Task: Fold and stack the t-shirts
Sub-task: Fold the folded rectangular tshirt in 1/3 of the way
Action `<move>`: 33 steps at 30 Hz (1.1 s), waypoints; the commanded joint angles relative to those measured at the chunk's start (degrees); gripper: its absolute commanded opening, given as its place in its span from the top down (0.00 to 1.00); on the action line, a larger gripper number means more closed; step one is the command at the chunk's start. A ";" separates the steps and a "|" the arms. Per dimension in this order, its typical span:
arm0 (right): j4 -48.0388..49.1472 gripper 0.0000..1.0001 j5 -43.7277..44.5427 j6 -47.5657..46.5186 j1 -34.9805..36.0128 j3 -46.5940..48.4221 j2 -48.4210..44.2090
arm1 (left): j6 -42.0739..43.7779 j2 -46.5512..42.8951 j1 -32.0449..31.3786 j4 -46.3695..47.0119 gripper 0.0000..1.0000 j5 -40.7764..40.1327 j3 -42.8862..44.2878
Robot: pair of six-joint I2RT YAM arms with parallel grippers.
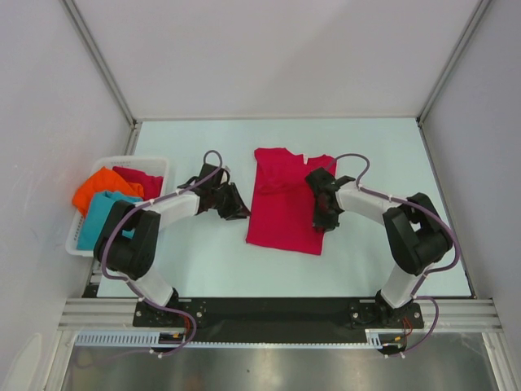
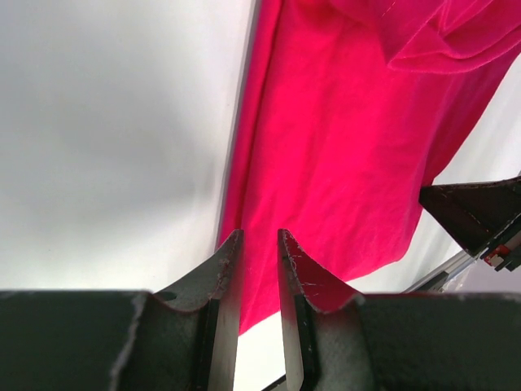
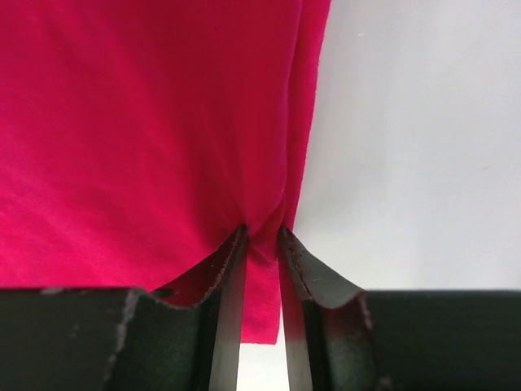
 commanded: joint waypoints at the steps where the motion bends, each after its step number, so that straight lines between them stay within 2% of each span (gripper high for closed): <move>1: -0.30 0.75 -0.08 1.08 0.92 -0.48 -1.73 | 0.05 -1.36 -0.45 2.54 0.72 0.01 -0.40; 5: -0.39 0.85 0.09 1.08 1.19 -0.65 -2.17 | -0.48 -0.92 -1.07 3.33 0.73 0.01 -0.75; 11: -0.48 0.94 0.09 1.26 1.45 -1.36 -2.96 | -1.00 -0.22 -2.39 4.38 0.73 -0.07 -1.45; 19: -0.83 0.94 0.71 1.70 1.98 -2.41 -4.37 | -1.80 0.14 -3.62 6.67 0.73 -0.07 -4.00; 33: -1.89 0.94 1.41 1.70 2.33 -1.44 -4.72 | -0.83 -1.27 -3.62 5.09 0.73 -1.65 -3.74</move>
